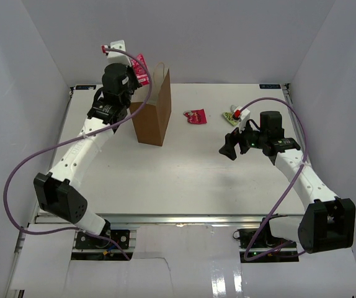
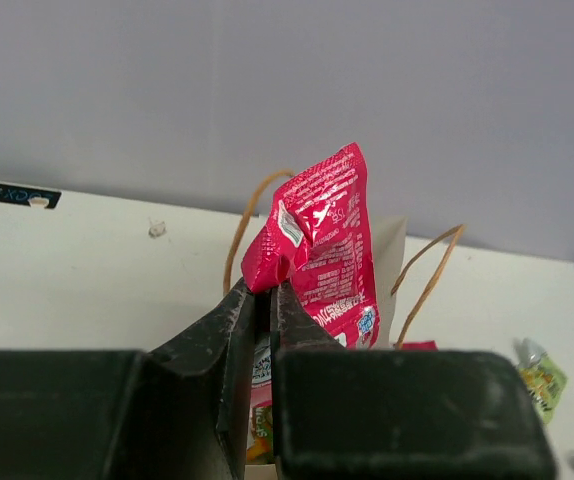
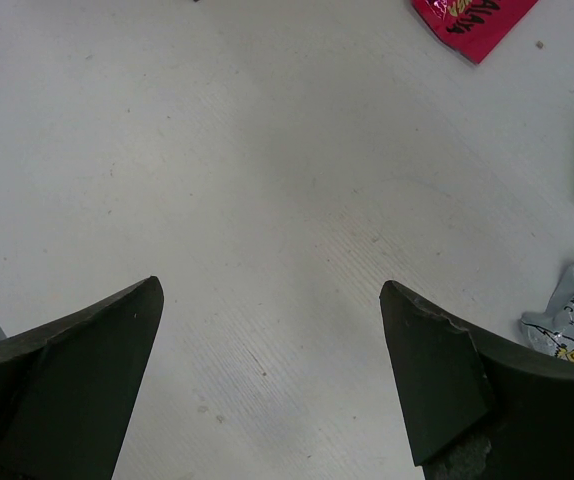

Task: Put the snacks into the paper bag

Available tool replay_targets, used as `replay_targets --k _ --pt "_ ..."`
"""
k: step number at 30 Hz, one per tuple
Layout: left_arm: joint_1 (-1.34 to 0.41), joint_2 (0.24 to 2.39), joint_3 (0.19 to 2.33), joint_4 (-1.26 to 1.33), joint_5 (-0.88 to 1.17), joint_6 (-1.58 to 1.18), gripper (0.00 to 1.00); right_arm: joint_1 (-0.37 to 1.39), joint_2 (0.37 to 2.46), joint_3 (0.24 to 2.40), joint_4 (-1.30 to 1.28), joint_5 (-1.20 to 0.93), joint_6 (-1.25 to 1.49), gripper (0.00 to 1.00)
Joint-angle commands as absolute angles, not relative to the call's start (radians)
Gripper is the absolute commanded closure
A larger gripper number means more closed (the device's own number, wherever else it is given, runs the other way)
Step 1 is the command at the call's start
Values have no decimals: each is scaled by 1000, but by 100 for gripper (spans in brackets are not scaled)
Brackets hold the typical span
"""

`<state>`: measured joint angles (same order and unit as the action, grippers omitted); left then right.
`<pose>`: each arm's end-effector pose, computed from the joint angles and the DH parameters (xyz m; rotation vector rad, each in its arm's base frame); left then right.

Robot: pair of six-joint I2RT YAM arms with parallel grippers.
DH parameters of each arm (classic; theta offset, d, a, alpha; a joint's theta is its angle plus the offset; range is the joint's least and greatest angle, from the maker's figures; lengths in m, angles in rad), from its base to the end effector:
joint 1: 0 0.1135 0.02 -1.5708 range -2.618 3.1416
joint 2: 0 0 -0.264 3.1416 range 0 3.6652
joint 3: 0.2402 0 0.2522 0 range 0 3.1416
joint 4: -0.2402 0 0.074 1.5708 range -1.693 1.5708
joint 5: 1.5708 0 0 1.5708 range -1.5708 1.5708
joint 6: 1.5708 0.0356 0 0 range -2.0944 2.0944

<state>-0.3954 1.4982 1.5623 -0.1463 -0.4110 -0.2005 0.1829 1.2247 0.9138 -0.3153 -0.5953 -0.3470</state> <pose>0.3264 -0.1208 0.4436 -0.1517 1.6404 -0.1151 0.2578 0.0680 0.2834 -0.8677 1.9410 0.5542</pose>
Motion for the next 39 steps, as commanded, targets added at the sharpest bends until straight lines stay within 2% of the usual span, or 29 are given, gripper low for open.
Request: replay_targets --k 1,4,5,7,8,12,16,21,22,31,34,39 --pt "-393 1535 1594 -156 -413 -172 86 173 1206 945 -296 -588 -339 5" --pt "-394 1549 1597 -167 -402 -178 79 170 1206 942 -296 -584 -339 5" --pt "-393 1548 1591 -172 -403 -182 68 169 1206 943 -296 -583 -339 5" --pt "-393 1536 1579 -173 -393 -201 55 167 1209 942 -295 -580 -339 5" --pt "-393 1529 1565 -175 -385 -206 43 167 1210 942 -295 -572 -339 5" --pt "-393 1502 1549 -198 -325 -247 25 160 1277 971 -296 -485 -264 6" --pt "-393 1441 1526 -215 -270 -281 17 147 1420 1064 -348 -260 -135 4" --pt "-393 1251 1430 -224 -219 -310 8 147 1586 1160 -391 82 -42 2" --pt "-393 1217 1369 -227 -213 -317 3 147 1607 1167 -390 150 -35 2" --pt "-393 809 932 -316 -94 -561 2 141 1845 1324 -357 229 -67 0" --pt "-393 691 789 -316 -52 -678 2 127 1919 1359 -359 206 -81 10" --pt "-393 542 617 -322 -18 -779 2 88 1982 1388 -359 144 -87 23"
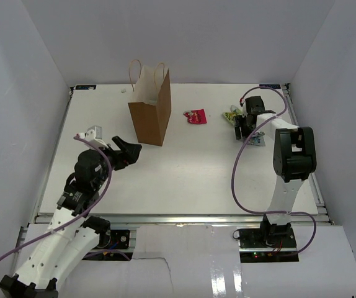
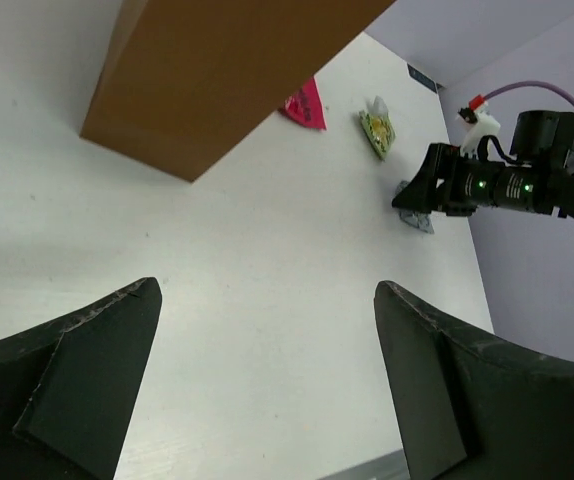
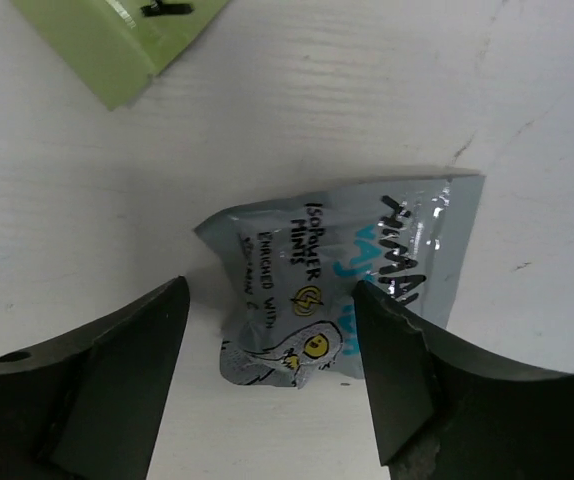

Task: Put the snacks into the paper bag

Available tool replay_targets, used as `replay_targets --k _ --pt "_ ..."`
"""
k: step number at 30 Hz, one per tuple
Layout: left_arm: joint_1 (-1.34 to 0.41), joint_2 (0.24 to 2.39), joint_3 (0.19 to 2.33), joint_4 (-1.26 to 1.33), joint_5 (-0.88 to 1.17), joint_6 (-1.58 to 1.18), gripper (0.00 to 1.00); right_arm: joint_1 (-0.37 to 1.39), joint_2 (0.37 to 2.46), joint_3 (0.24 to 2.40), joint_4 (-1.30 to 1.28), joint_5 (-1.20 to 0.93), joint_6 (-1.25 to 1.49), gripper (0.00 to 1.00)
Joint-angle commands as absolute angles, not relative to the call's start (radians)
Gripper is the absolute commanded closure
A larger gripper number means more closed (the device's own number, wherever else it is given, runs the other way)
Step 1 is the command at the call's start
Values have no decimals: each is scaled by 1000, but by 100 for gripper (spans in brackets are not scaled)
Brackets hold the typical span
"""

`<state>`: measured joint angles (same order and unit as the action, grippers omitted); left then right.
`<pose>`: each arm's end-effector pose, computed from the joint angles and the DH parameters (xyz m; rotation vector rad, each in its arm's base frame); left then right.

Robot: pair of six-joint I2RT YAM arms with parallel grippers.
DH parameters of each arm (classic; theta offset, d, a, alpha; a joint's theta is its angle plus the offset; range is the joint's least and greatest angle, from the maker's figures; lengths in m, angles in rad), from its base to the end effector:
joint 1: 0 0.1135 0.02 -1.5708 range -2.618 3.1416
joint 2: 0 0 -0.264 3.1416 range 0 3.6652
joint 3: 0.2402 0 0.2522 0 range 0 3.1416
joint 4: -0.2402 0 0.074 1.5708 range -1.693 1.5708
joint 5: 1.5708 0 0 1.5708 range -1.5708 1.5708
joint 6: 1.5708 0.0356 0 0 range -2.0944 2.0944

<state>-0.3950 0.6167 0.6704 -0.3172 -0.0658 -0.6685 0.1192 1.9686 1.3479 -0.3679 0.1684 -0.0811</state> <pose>0.1410 -0.0562 0.3107 -0.3046 1.8643 -0.6799 0.4142 0.0436 0.1721 -0.1908 2.5434 -0.2006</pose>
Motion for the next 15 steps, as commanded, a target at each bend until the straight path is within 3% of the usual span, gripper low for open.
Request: replay_targets --k 1,3,13,15 --pt "-393 520 598 -322 -9 -791 2 84 1985 1387 -359 135 -90 29" --pt "-393 473 556 -321 -2 -828 2 71 1983 1365 -357 115 -103 34" --pt "-393 609 494 -152 254 -891 2 49 1905 1240 -357 -101 -239 92" --pt "-394 652 479 -88 326 -926 2 48 1867 1214 -374 -182 -309 92"
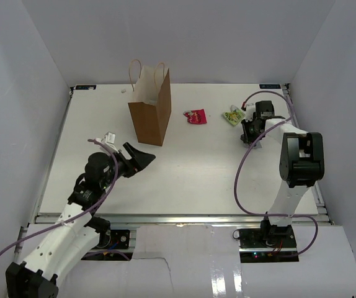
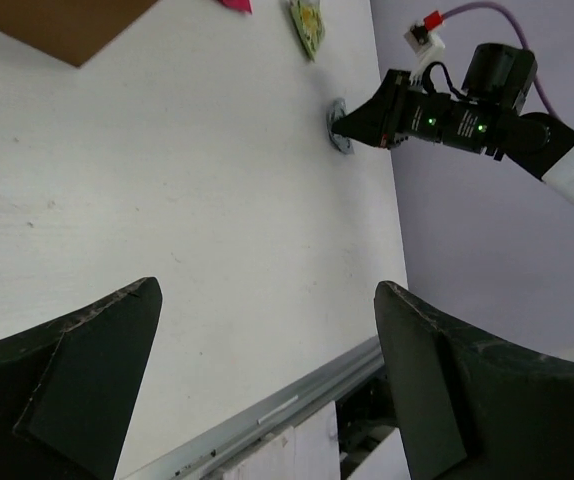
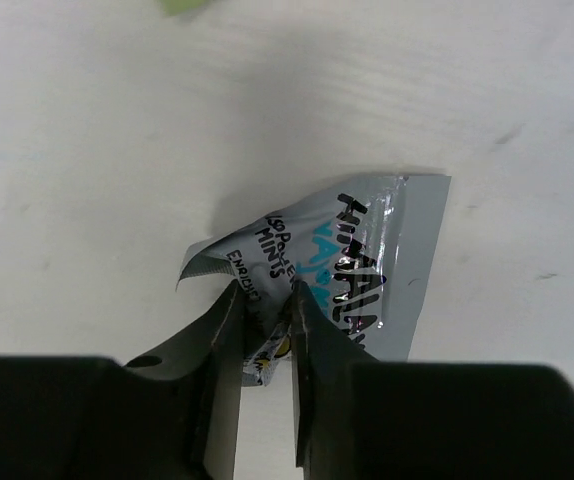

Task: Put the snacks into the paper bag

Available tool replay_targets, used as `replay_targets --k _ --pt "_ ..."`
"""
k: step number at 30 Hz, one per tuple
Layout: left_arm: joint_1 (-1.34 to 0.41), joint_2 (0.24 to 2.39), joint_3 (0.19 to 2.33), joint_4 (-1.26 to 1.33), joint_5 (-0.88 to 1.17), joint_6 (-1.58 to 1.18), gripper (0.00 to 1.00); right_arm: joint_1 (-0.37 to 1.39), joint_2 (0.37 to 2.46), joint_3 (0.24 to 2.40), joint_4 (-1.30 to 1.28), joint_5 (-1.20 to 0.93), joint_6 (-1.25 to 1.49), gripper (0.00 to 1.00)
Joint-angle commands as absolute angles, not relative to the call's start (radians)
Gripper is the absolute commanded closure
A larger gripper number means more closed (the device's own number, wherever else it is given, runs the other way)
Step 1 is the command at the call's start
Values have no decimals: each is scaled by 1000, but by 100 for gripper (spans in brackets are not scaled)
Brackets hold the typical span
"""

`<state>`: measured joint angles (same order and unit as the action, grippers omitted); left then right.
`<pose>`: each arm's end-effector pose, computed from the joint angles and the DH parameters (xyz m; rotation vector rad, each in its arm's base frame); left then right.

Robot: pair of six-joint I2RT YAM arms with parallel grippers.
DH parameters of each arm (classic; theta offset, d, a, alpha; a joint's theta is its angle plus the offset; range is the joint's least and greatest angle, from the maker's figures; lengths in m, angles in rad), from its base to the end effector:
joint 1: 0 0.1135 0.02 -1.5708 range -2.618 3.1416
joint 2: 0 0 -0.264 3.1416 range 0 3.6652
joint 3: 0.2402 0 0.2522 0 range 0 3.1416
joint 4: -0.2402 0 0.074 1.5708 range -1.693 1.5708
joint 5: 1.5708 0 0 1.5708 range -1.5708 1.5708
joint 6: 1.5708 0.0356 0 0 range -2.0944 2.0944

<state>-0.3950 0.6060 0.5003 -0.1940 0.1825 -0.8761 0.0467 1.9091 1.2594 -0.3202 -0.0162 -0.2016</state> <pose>0.1425 -0.0664 0.2655 -0.3449 1.9721 -1.0218 0.4005 0.0193 0.1717 -0.3210 2.5206 -0.0404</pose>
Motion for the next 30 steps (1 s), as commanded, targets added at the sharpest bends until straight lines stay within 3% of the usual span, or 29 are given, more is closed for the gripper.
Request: replay_targets --k 1,7,10,15,24,30 --pt "-394 691 471 -62 348 -940 2 46 1849 1180 -382 -301 -406 92" --pt "-417 794 433 127 414 -1054 2 55 1701 1137 -651 -814 -881 92" --pt "-439 874 472 135 417 -1060 2 90 1662 1176 -831 -868 -1133 92" --pt "-498 985 554 135 416 -1074 2 208 1579 1194 -957 -806 -1399 92" --pt "-609 1233 653 141 371 -1124 2 589 1313 1078 -710 -623 -1344 92" --pt "-664 1315 696 167 371 -1140 16 713 1330 1094 -647 -560 -1286 92"
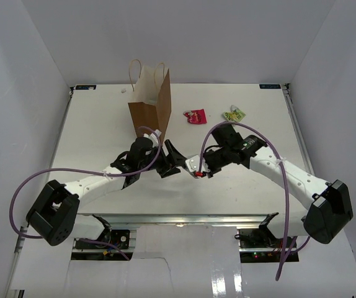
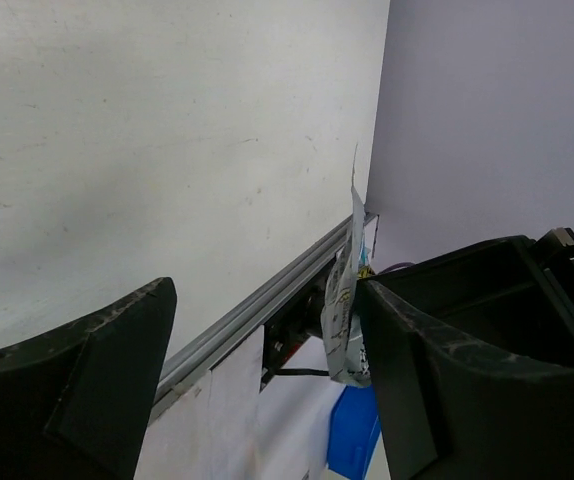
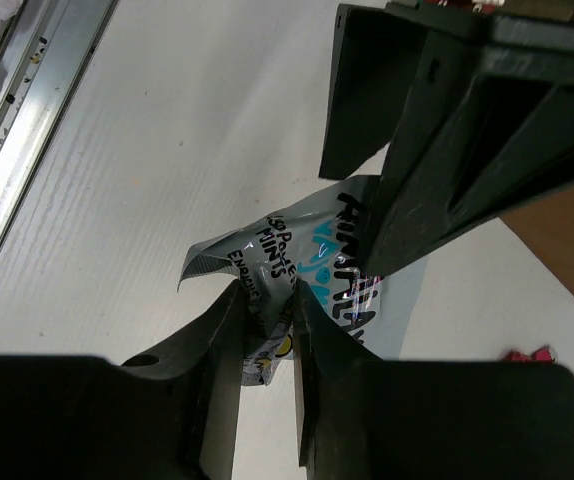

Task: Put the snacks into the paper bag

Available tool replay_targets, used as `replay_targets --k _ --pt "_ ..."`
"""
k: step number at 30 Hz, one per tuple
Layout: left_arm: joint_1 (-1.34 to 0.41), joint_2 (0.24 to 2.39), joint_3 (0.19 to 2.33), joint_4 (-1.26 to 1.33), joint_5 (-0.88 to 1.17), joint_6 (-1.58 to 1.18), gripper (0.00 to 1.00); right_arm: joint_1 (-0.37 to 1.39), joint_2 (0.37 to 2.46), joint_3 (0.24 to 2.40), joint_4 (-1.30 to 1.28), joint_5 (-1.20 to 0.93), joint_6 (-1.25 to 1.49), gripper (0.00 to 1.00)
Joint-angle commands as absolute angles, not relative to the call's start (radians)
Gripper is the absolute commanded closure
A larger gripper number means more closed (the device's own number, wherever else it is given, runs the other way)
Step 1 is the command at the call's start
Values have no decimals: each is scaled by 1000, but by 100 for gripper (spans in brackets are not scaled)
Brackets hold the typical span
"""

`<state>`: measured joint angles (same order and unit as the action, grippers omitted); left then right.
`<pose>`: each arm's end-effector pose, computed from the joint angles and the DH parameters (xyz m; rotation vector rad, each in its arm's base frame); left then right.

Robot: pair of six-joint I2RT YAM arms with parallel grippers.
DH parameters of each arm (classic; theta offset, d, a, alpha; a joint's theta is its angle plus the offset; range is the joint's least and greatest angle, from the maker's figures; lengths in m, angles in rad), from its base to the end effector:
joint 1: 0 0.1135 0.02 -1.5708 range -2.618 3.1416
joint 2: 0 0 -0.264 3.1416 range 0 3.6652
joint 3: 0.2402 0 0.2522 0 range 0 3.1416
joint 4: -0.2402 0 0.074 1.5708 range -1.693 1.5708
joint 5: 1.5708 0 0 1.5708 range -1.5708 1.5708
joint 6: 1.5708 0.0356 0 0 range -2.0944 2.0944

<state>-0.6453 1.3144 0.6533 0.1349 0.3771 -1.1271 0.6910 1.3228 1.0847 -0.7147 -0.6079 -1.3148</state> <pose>0.2125 -0.1764 0.2120 -0.3166 2.3939 -1.3600 0.1930 0.1860 0.2858 -2.0980 1.0607 0.4692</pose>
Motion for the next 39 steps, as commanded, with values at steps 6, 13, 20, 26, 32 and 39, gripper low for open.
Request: replay_targets --k 6,13,20,26,32,39 --pt "-680 1344 693 198 382 -1152 44 756 1356 1103 -592 -549 -1212 92" --pt "-680 1312 670 202 358 -1143 84 758 1355 1112 -574 -543 -1169 89" --pt "-678 1255 738 36 225 -1025 100 753 1335 1140 -542 -519 -1074 37" --pt "-677 1148 940 -329 -52 -749 100 637 1328 1253 -489 -578 -873 23" --pt "-667 1114 1257 -520 -337 -487 100 457 1330 1302 -419 -660 -697 23" --pt "-640 1247 1564 -440 -492 -138 100 356 1309 1217 -345 -673 -592 23"
